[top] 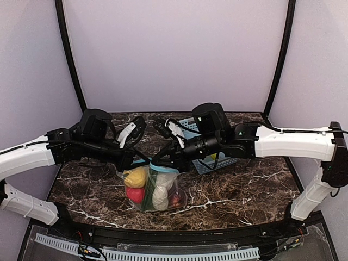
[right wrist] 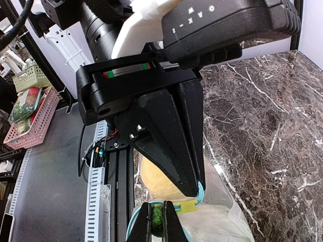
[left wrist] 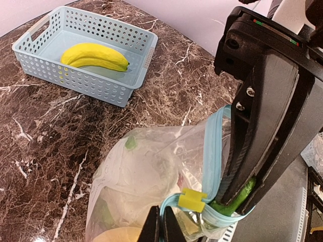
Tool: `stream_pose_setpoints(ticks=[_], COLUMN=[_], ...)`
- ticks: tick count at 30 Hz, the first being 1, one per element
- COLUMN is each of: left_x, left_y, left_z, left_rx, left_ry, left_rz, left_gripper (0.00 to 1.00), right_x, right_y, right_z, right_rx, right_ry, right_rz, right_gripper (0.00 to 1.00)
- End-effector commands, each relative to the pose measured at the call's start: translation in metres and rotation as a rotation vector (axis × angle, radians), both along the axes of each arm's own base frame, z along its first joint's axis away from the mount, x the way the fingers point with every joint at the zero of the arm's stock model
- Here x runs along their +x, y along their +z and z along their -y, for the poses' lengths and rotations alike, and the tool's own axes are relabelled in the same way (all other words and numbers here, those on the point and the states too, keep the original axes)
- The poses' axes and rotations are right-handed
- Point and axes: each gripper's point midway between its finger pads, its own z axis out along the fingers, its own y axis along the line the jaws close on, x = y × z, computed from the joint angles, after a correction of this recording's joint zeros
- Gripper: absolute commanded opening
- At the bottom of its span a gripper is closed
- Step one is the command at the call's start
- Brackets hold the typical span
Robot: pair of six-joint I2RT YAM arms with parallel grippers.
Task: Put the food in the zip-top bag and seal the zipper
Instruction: Adjust the fake vegetable in the zipper food storage bag.
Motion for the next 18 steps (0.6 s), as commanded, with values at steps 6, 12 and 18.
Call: stream_pose_setpoints(ticks=[6,12,18], left_x=[0.004,0.003,-0.014], left_y=[0.060,0.064,0.049], left_z=[0.006,0.002,0.004], left_rx=[-0.181,-0.186,-0.155], left_ry=[0.002,0.008,-0.088], left_rz=[0.133,0.143,0.090], left_gripper=[0.01,0.01,0.01], right_x=[-0.010,-0.011,-0.009], right_y=[-0.083,-0.075,0.001], right_z=[0.012,0.014,0.014], right_rx=[-0.268,-0.268,-0.115], right_ry=[-0.012,-0.013,-0.047], right_rz=[-0.093,-0.097,-0.068], right_gripper=[0.00,0.00,0.17])
